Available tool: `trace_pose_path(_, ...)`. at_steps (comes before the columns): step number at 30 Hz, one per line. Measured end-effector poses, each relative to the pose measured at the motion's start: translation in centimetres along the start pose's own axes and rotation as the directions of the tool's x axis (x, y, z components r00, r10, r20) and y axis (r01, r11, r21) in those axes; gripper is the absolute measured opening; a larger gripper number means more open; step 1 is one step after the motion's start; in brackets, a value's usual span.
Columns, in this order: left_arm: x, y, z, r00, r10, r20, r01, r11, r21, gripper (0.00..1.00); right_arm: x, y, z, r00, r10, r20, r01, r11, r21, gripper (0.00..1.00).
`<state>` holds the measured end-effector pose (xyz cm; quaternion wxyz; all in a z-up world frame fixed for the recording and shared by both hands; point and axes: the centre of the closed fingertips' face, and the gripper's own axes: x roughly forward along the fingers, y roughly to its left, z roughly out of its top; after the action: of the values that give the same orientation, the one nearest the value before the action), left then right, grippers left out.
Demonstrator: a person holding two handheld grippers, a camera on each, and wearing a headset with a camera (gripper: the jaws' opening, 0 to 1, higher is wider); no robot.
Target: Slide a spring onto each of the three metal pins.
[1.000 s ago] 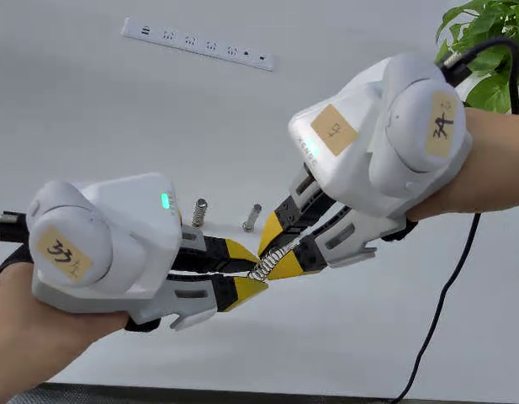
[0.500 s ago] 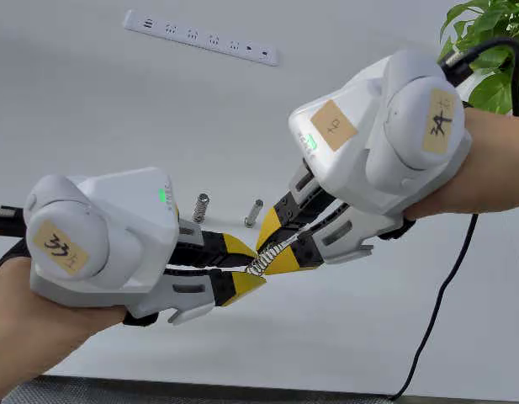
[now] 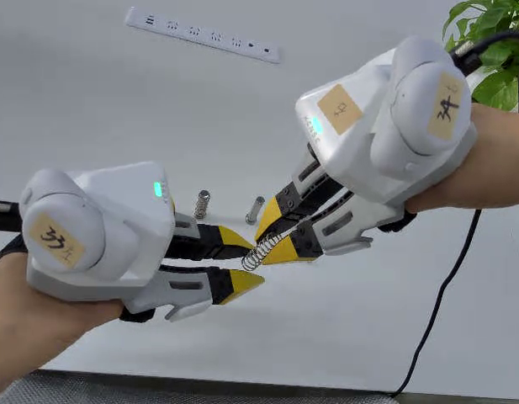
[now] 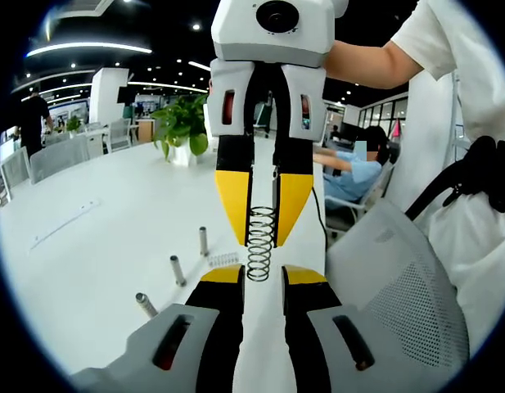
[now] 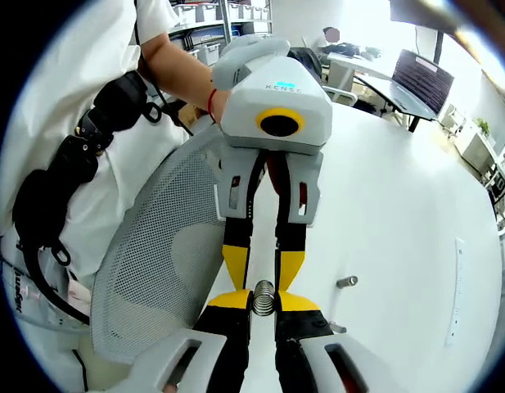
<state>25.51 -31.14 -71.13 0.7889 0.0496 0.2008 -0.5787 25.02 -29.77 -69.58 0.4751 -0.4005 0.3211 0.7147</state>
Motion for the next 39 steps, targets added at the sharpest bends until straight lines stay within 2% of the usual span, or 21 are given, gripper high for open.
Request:
trace_pose_path(14, -2.1, 1.2, -1.1, 0.9981, 0.06, -0.012, -0.06, 0.998, -0.007, 0.26, -1.8, -1.8, -0.9, 0.9972, -0.074, -0.002, 0.074, 0.995, 0.059, 0.07)
trace_pose_path(26, -4.0, 2.6, -2.7, 0.9933, 0.113, -0.024, -0.113, 0.993, -0.013, 0.36, -2.8, -5.0, -2.9, 0.9863, -0.15, -0.068, 0.157, 0.982, 0.104, 0.07)
trace_pose_path(32, -5.0, 3.8, -3.1, 0.9893, 0.145, -0.011, -0.145, 0.989, -0.035, 0.48, -2.5, -6.7, -4.4, 0.9802, -0.163, -0.112, 0.177, 0.976, 0.127, 0.07)
trace_pose_path(35, -5.4, 4.3, -3.5, 0.9882, 0.152, -0.016, -0.153, 0.987, -0.045, 0.55, -2.2, -7.1, -4.8, 0.9783, -0.163, -0.128, 0.179, 0.975, 0.131, 0.07)
trace_pose_path(39, -5.8, 4.8, -3.5, 0.9864, 0.164, 0.016, -0.162, 0.984, -0.067, 0.67, -1.6, -7.9, -5.4, 0.9759, -0.161, -0.148, 0.182, 0.973, 0.141, 0.07)
